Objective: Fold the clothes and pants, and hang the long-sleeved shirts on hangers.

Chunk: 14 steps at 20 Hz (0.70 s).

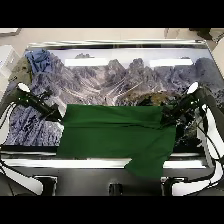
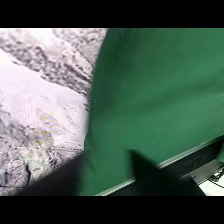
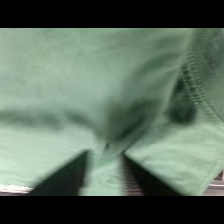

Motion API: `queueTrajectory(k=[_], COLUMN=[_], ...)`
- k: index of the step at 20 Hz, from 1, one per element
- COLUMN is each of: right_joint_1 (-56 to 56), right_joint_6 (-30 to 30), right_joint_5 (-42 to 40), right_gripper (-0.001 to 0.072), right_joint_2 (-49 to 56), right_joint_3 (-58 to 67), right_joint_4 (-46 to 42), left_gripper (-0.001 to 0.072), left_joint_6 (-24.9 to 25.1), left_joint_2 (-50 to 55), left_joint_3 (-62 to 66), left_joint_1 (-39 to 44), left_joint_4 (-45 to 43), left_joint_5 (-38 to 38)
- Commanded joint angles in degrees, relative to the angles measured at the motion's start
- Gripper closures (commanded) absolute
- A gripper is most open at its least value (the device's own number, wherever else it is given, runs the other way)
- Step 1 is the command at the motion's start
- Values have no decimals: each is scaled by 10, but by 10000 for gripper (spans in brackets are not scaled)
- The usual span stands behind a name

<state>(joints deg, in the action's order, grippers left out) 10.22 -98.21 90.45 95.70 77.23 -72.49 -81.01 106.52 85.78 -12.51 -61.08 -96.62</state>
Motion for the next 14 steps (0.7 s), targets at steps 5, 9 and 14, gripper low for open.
queueTrajectory(k=[5, 9, 14], right_joint_1=[104, 136, 135], right_joint_6=[47, 77, 89], right_joint_5=[74, -5, -15], right_gripper=[139, 142, 144], right_joint_2=[-113, -224, -259], right_joint_3=[-39, -240, -305], right_joint_4=[-43, -47, -29], left_gripper=[238, 251, 260], left_joint_6=[45, 108, 183], left_joint_2=[-104, -231, -280], left_joint_3=[-73, -347, -507], left_joint_1=[-67, -131, -175], left_joint_4=[-15, -26, -23], left_joint_5=[-11, 97, 155])
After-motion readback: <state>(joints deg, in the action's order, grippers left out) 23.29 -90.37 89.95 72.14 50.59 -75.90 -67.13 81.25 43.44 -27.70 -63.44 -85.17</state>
